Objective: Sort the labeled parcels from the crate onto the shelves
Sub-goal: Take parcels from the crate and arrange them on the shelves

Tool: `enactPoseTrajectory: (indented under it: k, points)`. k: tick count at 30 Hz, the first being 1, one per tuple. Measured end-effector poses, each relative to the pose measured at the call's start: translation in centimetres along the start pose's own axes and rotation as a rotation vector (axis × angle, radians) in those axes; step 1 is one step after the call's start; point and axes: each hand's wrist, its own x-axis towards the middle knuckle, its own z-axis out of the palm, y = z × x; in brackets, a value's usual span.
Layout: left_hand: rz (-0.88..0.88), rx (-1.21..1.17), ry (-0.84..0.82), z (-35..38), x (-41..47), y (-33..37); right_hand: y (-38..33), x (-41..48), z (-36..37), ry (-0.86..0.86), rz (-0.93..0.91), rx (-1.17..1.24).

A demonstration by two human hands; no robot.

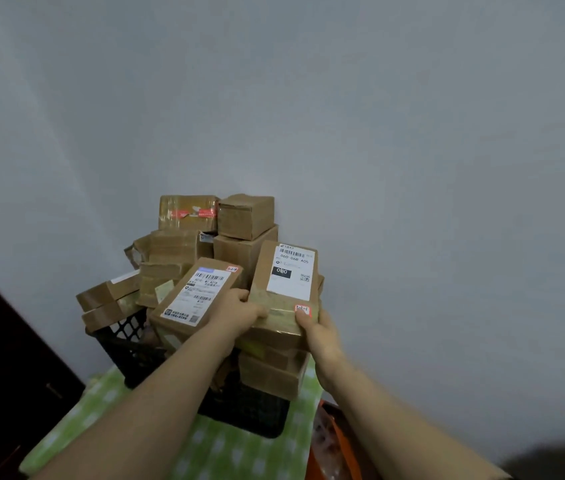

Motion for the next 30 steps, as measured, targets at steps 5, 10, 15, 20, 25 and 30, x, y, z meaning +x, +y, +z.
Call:
enactPoseTrajectory:
  k: [5,10,15,20,25,30]
  points:
    - [-0.032,-0.214,-0.102,-0.2,-1.0,0.1,0.0,-0.4,-2.0,-0.060,-0.074,0.072]
    - [-0.055,-0.426,-0.195,-0.6,-3.2,0.5,-1.8,-1.5,-3.7,-0.253,-0.189,0.155]
    - [0.021,-0.559,-0.149,-3.3,-7.0,-0.1,-4.7,-1.5,-3.6,-0.486,-0.159,0.268]
    - [0.100,-0.682,0.027,-7.3,-11.8,-1.9,-5.6,-3.1,0.6,-0.751,-0.113,0.319]
    - [0.089,-0.692,0.255,-11.9,-18.0,-5.0,-5.2,-7.2,6.0,-0.865,-0.071,0.238]
    - [0.085,-0.717,0.458,-16.0,-25.5,-8.4,-4.7,-12.4,11.8,-0.989,-0.066,0.085]
